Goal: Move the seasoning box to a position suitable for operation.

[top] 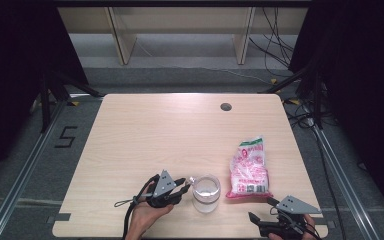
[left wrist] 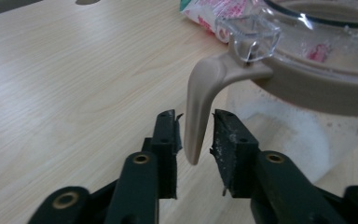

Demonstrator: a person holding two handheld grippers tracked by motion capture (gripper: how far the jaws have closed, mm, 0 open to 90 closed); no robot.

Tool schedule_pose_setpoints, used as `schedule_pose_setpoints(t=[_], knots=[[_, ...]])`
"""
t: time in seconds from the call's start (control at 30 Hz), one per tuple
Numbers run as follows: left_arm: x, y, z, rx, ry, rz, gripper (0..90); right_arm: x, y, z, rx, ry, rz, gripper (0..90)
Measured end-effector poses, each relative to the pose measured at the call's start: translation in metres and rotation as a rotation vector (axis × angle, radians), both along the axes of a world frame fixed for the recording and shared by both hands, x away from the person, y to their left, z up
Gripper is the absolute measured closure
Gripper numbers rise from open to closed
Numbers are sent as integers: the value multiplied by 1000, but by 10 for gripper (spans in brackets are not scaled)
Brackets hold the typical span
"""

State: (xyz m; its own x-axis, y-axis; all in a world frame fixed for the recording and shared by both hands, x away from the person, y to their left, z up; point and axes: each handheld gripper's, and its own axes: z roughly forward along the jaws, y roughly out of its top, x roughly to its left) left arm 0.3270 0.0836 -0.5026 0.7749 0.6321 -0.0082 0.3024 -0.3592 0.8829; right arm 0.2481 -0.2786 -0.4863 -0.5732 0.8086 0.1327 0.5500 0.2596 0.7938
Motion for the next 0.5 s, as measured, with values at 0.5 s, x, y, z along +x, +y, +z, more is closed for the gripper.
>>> schedule_pose_setpoints(t=[0.5], knots=[[-10, 4, -2, 41, -33, -2, 780, 2, -2, -2, -9, -7, 19, 176]])
